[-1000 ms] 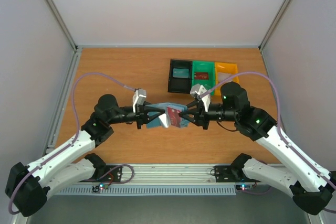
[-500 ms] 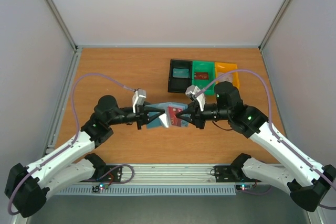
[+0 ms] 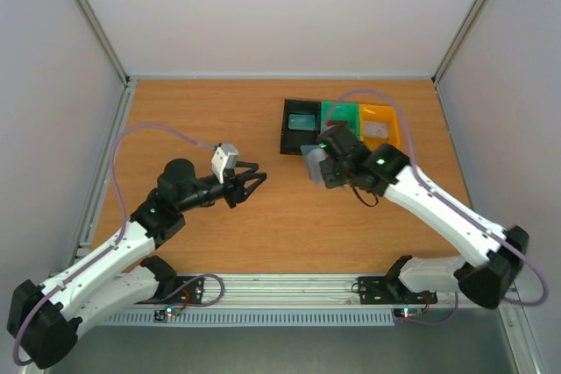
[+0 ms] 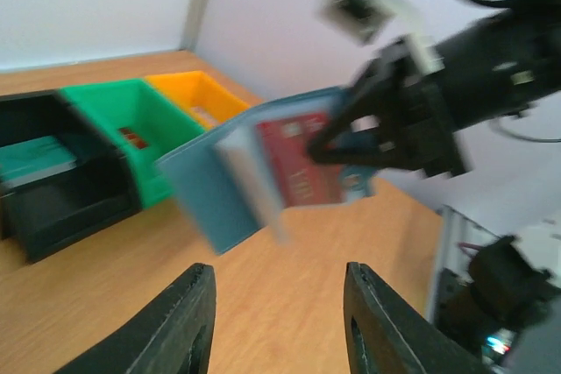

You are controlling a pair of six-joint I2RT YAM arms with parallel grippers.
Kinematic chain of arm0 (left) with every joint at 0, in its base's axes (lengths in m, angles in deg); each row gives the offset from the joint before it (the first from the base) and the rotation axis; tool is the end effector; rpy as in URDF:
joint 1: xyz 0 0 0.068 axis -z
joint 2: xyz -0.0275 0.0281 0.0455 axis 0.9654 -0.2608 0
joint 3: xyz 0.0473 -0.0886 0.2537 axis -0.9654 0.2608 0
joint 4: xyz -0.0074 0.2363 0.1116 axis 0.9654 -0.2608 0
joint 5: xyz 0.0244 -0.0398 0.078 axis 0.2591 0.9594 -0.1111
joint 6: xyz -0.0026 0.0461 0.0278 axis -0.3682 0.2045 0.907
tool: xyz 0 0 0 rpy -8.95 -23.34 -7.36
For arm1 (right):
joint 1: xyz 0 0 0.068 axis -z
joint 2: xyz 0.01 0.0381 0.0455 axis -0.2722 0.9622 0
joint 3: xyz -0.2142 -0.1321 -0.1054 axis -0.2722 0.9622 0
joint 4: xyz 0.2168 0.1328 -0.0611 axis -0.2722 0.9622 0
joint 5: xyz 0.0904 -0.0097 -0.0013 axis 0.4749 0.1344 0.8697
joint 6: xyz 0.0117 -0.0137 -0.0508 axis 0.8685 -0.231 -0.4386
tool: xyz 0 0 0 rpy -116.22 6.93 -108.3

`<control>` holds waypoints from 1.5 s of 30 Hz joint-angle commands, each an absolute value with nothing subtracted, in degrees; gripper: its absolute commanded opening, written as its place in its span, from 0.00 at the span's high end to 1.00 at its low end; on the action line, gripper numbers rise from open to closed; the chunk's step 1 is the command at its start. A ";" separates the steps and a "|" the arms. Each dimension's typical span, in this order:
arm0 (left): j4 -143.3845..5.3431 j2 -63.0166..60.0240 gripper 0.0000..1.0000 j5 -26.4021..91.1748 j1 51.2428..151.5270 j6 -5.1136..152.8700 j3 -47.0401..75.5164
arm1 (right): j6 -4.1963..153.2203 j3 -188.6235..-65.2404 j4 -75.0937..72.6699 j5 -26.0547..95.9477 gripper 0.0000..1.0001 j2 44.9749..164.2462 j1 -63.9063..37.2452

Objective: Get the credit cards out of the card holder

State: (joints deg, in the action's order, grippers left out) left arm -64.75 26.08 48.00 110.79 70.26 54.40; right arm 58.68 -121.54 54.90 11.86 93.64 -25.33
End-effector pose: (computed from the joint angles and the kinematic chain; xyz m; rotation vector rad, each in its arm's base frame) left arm 0.1533 -0.1289 0.2827 0.6419 1.7158 -1.0030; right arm 0.1831 0.1472 0.3319 -0.9700 2.3147 -0.1185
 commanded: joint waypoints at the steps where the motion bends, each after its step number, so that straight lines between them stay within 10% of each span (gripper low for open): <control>1: -52.44 25.63 0.59 62.22 113.13 66.16 54.83 | 62.29 -129.09 57.19 1.90 0.99 102.21 -33.41; 18: -61.47 21.82 0.61 42.90 115.32 60.94 57.58 | 60.78 -131.40 41.32 30.15 0.99 102.69 -37.11; 30: -50.18 27.03 0.64 67.39 108.81 58.91 59.25 | 49.07 -126.13 36.79 54.96 0.99 93.75 -35.42; 39: -50.77 28.94 0.75 70.43 108.53 58.28 56.74 | 44.42 -124.17 35.16 55.12 0.98 90.48 -35.24; 45: -60.38 30.33 0.63 63.02 104.63 61.77 55.96 | 52.67 -124.05 39.14 42.45 0.99 89.96 -26.63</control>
State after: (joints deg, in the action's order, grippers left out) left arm -59.70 28.76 65.75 106.15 59.50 58.24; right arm 47.36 -124.33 39.47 49.04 90.03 -31.19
